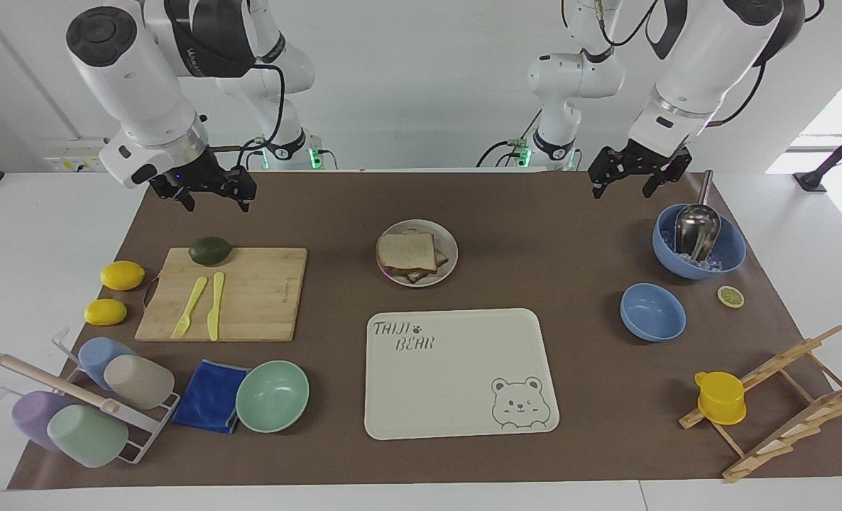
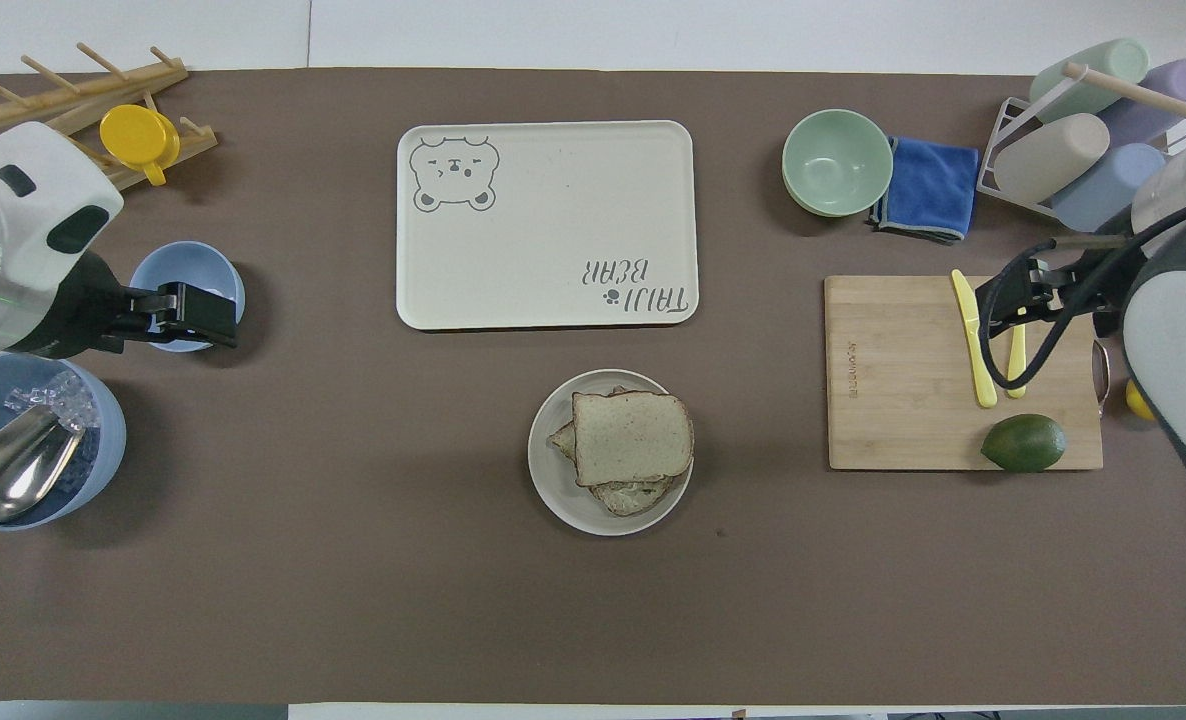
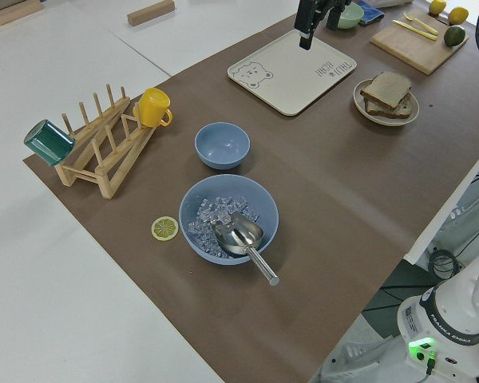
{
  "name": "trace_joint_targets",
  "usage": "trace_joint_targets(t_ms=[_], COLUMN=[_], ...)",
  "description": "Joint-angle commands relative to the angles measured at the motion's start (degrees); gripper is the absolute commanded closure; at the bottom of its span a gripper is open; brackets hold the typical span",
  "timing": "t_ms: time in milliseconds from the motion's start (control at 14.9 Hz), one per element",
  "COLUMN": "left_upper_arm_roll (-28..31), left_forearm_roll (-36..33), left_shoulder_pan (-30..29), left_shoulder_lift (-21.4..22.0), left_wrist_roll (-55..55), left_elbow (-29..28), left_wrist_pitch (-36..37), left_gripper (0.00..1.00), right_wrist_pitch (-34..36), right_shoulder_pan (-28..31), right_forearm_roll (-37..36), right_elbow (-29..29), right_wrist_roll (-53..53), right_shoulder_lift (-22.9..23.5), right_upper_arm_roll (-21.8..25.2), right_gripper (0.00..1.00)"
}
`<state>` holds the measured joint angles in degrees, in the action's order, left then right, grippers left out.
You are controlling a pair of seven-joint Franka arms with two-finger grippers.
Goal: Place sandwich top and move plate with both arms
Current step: 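Reach the left gripper to the rim of the white plate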
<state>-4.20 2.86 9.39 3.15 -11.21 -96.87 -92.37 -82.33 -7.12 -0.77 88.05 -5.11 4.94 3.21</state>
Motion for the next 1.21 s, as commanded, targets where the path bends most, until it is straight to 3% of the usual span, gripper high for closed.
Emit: trace_joint_targets(t_ms=[0,335,738,872,1140], left_upper_arm_roll=[0.42,0.42,0.42,0.33,0.33], left_forearm_roll=[2.31,4.78,5.40,5.57,7.51], left_shoulder_pan=[4.13,11.51,20.83,22.33,23.92], left_shoulder_lift=[1.86,0.55,-5.61,-6.05,-8.42], left_wrist_roll=[-5.12,-11.11,-17.35,-17.44,-17.44], left_elbow=[-6.13,-16.93,-26.25,-29.07,-29.43], left_wrist_pitch=[-6.13,-20.53,-37.94,-41.29,-42.54], left_gripper=[0.00,0.00,0.00,0.00,0.00], right_wrist_pitch=[1.82,1.91,1.12,1.12,1.12], right_shoulder_pan=[-0.26,1.59,2.03,2.03,3.78], right_forearm_roll=[0.51,1.12,1.12,1.12,1.12], right_elbow=[-0.07,3.17,4.94,5.20,5.12], right_wrist_roll=[0.62,2.55,3.96,4.05,4.75], right_shoulder_lift=[-0.37,-3.08,-4.06,-4.15,-4.06], right_upper_arm_roll=[0.39,0.31,0.31,0.31,0.31], right_gripper=[0.00,0.00,0.00,0.00,0.00])
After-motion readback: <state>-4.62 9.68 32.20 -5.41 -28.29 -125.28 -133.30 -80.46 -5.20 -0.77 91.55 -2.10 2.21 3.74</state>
